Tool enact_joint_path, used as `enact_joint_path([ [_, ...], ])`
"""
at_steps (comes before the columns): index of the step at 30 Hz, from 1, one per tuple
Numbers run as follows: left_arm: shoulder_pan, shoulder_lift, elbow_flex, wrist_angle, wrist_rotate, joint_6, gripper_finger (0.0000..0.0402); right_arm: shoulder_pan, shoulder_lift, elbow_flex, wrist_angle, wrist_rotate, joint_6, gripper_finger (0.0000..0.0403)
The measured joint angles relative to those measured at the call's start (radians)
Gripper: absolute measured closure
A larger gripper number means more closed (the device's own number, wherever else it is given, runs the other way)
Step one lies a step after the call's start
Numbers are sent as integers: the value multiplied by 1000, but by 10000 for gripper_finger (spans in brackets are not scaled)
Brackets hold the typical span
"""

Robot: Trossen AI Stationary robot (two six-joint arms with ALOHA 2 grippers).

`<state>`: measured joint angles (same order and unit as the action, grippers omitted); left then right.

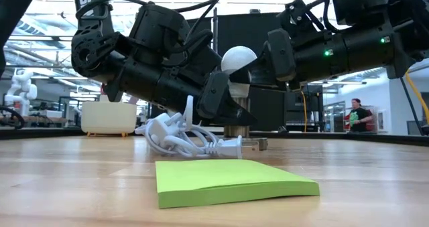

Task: Screw lightbulb
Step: Remove the lightbulb from the lamp

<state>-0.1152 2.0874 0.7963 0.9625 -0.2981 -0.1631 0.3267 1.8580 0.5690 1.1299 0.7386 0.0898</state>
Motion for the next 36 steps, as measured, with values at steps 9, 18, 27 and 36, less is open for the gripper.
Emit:
enact_joint_path([
  [9, 0, -1, -1, -3, 28, 10, 220, 29, -1, -3, -21, 7, -35, 166],
  [18, -5, -1, -2, -2, 92, 25, 220, 5, -3, -3, -10, -109, -105, 166],
  [27, -12, -1, -3, 3, 143, 43, 220, -55, -5, -3, 11, -321, -135, 181],
  [36, -12, -1, -3, 15, 216, 41, 220, -130, -67, -3, -67, -577, -134, 183],
])
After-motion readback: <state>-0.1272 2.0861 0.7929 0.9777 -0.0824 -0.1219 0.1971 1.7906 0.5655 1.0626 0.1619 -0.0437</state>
